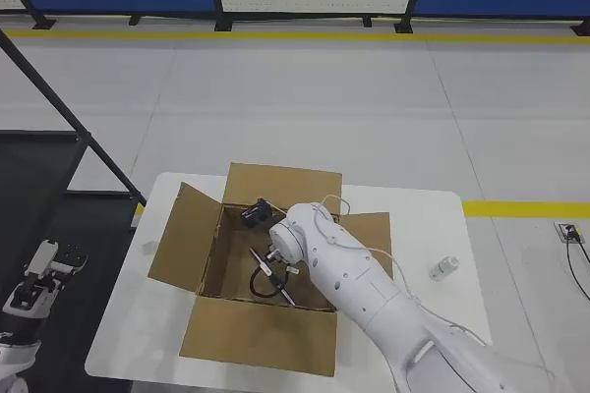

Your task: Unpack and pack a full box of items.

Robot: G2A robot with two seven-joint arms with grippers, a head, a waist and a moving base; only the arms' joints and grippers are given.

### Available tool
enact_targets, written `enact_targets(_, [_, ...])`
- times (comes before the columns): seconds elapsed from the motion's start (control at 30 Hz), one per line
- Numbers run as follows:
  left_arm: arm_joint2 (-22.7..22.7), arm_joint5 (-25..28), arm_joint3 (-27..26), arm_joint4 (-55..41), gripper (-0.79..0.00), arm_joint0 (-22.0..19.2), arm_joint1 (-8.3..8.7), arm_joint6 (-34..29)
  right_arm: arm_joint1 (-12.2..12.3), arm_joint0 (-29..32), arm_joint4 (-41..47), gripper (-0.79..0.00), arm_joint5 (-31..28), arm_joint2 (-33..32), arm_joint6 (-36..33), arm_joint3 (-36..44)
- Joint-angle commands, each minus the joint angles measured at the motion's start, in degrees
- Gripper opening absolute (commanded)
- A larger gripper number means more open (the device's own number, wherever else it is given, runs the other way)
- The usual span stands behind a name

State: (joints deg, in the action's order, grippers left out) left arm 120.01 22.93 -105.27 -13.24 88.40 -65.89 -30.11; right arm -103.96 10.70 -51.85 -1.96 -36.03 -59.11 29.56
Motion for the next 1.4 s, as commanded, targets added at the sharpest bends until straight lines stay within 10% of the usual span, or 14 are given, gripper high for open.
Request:
enact_targets(0.0, [0.0,0.0,0.0,0.0,0.0,0.0,0.0,0.0,-0.6,-0.4,0.3,-0.597,-0.3,0.1,0.6,-1.8])
enact_targets(0.33, [0.0,0.0,0.0,0.0,0.0,0.0,0.0,0.0,-2.7,-2.1,0.3,-0.286,-1.1,0.6,2.3,-6.7])
enact_targets(0.77, [0.0,0.0,0.0,0.0,0.0,0.0,0.0,0.0,-2.4,-2.4,-2.6,-0.234,0.7,-0.4,4.7,-1.7])
enact_targets(1.27, [0.0,0.0,0.0,0.0,0.0,0.0,0.0,0.0,7.4,16.7,-24.2,-0.219,9.6,-10.8,-5.4,42.7])
enact_targets(1.37, [0.0,0.0,0.0,0.0,0.0,0.0,0.0,0.0,9.6,23.9,-32.7,-0.065,12.5,-15.1,-8.6,56.0])
